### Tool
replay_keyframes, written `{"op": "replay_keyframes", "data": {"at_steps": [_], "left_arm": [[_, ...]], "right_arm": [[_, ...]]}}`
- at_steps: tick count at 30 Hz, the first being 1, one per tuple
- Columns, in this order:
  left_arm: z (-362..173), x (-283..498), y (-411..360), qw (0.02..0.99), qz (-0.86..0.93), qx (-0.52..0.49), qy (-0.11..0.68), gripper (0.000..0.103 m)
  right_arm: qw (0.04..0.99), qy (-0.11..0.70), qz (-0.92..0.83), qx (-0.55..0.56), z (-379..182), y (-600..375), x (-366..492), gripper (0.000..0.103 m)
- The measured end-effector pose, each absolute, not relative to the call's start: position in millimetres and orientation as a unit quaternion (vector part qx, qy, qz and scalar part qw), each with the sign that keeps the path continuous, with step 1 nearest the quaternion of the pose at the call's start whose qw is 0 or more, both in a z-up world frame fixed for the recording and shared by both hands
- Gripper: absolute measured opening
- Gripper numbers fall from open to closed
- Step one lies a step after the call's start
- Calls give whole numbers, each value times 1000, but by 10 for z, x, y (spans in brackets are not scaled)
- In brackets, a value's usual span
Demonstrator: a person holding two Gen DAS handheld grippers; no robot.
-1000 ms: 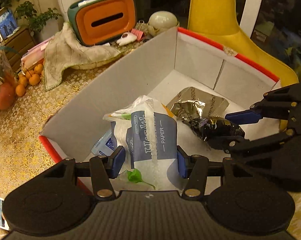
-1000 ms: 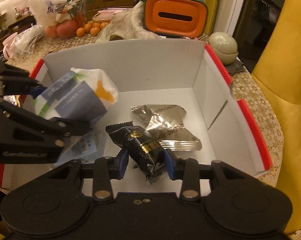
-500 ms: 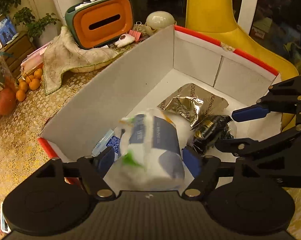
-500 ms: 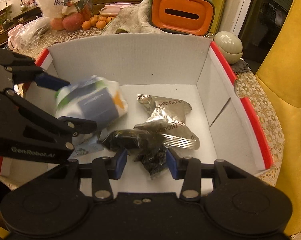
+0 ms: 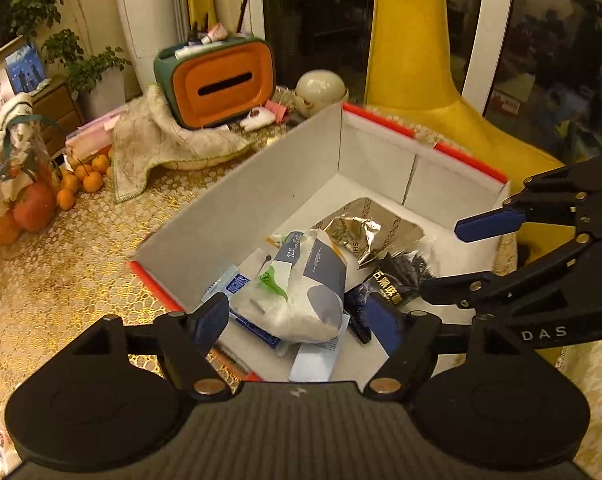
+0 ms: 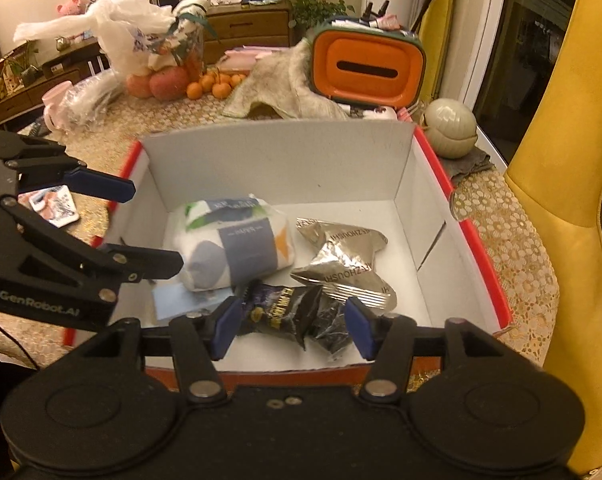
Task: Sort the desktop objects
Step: 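Open both tools to drop the black packet and tissue pack in the box, then withdraw both tools from the box toward the wrapped bread and white sachet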
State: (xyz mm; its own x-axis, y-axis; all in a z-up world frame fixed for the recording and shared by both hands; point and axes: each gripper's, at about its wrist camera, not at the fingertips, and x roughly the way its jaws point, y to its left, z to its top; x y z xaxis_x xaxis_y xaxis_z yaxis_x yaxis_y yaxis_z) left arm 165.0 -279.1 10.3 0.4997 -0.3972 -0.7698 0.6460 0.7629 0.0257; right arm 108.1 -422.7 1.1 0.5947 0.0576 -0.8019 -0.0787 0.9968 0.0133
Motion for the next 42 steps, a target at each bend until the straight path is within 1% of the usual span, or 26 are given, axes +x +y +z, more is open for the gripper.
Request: {"op": "replay_keyframes", "data": {"at_steps": [11,20,27,35,42], "left_arm": [[436,1235,-2293,877,-296,126,357,75],[561,953,-1764,894,-269,108,340,75],[561,820,-1293,906,-236,91,340,75],[523,746,-750,915,-202,75,341,75],[332,778,-308,917,-165,68,357,75]], "right_arm": [[902,428,55,-12,281,-3925,886,57],[906,415,82,-15,413,-3477,810,57],[906,408,111,-24,477,-3039,844,57],[901,410,139,-30,417,-2548,960,57],[896,414,152,-44,284,-2201,1118,57]]}}
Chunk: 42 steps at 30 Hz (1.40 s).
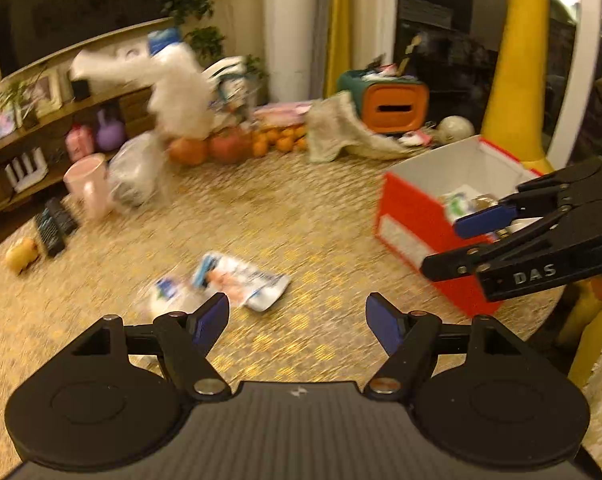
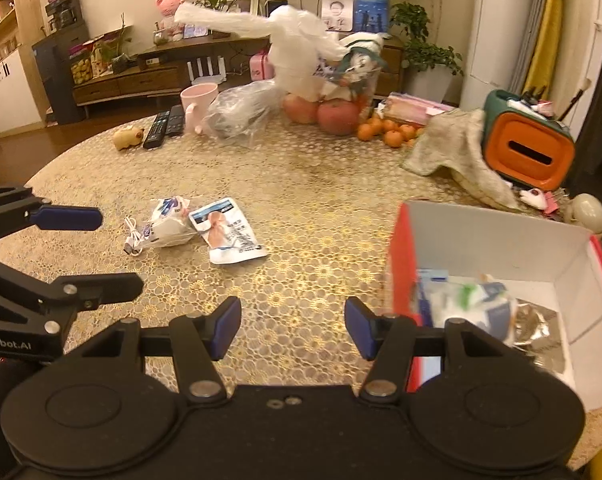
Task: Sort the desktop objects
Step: 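Withdraw both tools from the box toward the wrapped bread and white sachet, then grasp the wrapped bread roll with the left tool while the right tool grasps the white sachet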
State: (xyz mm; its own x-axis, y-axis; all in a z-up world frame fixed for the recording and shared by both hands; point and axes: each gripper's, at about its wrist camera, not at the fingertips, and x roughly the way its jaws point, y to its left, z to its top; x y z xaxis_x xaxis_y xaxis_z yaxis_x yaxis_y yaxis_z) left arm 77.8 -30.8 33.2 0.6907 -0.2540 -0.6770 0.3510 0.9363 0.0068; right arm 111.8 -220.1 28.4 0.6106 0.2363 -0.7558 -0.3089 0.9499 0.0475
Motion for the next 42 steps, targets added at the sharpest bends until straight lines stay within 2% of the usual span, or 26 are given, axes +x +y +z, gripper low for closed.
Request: {"op": "replay_keyframes", "data": {"at_steps": [5,8,11,19,23,40,42], "left_arm": [[195,867,6,916,-139,51,373,75],[132,949,157,915,-126,41,380,75],[52,1040,284,914,-116,33,387,75],[-189,1310,465,911,-99,25,400,83],[-303,1477,516,909,-99,29,404,83],[-699,2063,705,902,-141,34,407,86],[-734,2117,720,900,-147,24,410,93]], "right_arm": [[889,424,169,-49,153,-1983,1228,57],[888,420,179,-54,109,-1879,1289,67],[886,420,188,-57,56,-1795,1385,67],[875,430,211,-69,-168,-1616,1712,71],[867,433,232,-85,-297,-1516,1870,82],[841,438,289,-134,-733,-1198,2388,86],[839,440,290,-137,-774,-1161,2432,86]]}}
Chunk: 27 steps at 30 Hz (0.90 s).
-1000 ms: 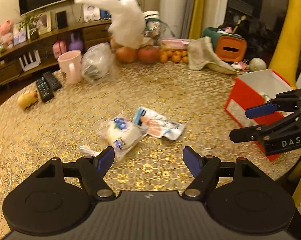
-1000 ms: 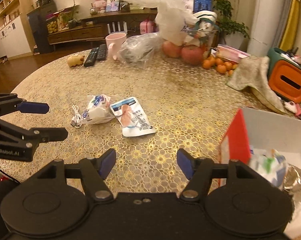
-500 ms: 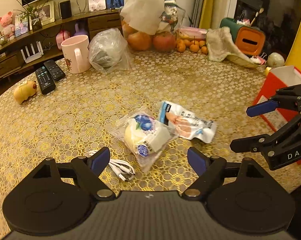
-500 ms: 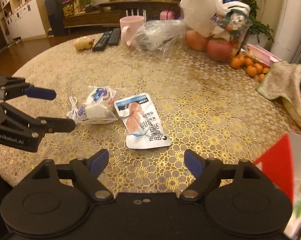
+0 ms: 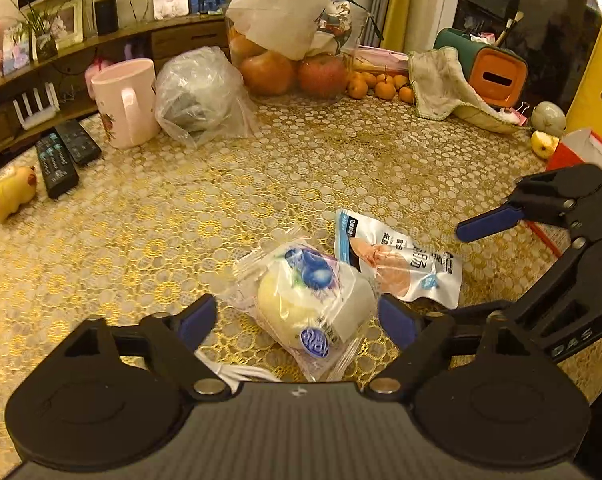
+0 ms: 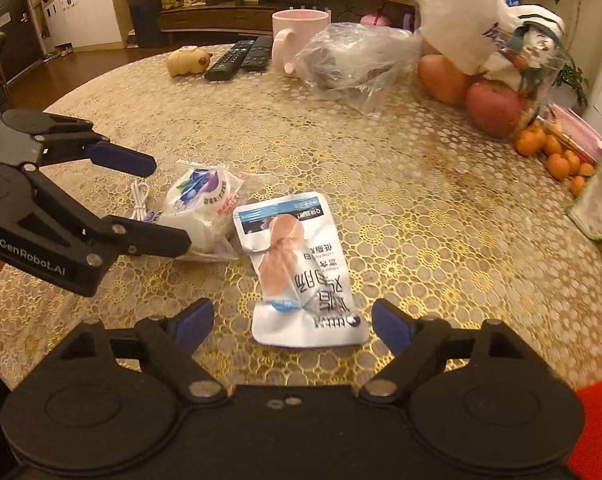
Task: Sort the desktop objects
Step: 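Grasp the wrapped bread roll with the left tool while the right tool grasps the white sachet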
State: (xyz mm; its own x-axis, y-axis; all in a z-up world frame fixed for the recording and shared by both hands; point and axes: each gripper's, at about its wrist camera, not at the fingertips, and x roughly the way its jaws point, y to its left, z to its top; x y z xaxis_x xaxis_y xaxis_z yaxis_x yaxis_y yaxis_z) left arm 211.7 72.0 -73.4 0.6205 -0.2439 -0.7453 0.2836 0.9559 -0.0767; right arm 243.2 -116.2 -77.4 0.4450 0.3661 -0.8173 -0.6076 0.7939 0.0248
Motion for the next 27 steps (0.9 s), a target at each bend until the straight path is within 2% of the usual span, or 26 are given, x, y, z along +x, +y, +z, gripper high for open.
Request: {"op": "replay_keyframes", "data": {"at_steps": [5,18,22,25,27], "left_arm": [[-790,2215,733,897,-155,9,414,100],[-910,2377,666,886,-174,-6,429,100],[-898,2372,660,890,-171,-4,422,100],[-887,2364,671,892,-171,-7,419,99],[-876,2346,672,894,-170,-5,416,98]], "right_arm": [[836,441,291,-146,-862,-1098,2516,86],[840,430,296,-144,-999,-1053,2622,85],[846,425,290,-141,-993,-1051,2616,79],[847,420,293,-142,-974,-1058,2596,64],[847,421,290,-144,-963,-1049,2585,62]]}}
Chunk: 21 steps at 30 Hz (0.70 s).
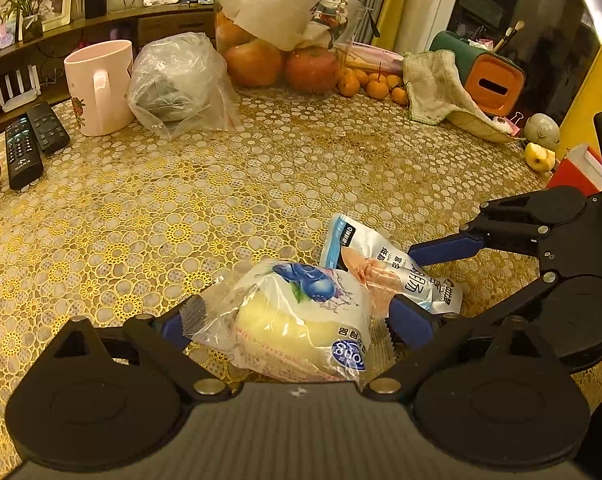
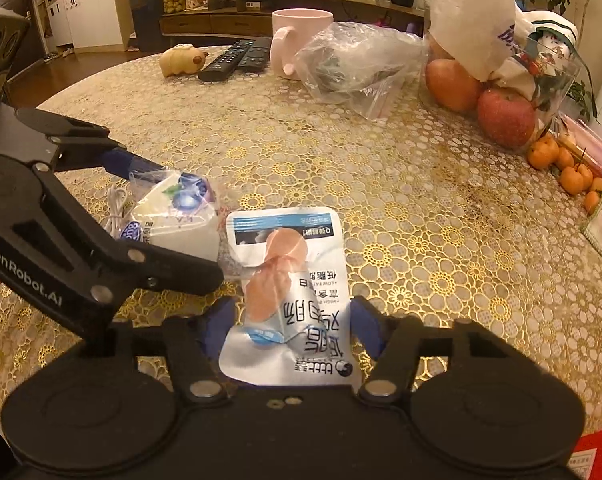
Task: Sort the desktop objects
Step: 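Grasp the wrapped bread roll with the left tool while the right tool grasps the white sachet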
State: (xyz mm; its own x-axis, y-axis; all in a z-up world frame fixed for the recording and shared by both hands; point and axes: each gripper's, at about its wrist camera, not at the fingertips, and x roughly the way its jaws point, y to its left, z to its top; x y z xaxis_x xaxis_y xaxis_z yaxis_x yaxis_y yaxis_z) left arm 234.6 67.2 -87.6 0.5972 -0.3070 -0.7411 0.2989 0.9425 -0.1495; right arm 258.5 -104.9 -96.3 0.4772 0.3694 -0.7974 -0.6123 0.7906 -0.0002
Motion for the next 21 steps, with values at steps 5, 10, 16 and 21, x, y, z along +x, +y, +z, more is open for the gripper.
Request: {"op": "replay_keyframes", "data": {"at_steps": [5,10,16,21], "left_arm": [[-827,2307,693,895,-168,-4,413,82],[-794,2234,651,894,-175,1,412,73],[-774,2087,521,892,-183,6,412,68],[-719,1952,484,895,-180,-9,408,67]], "right_arm": [[852,416,279,-150,-948,-1053,2543,58],[857,416,264,-153,-911,-1125,2467,57],[857,421,254,-153,-831,-1266,2320,57],[857,426,245,-154,-792,-1380,2162,56]]}}
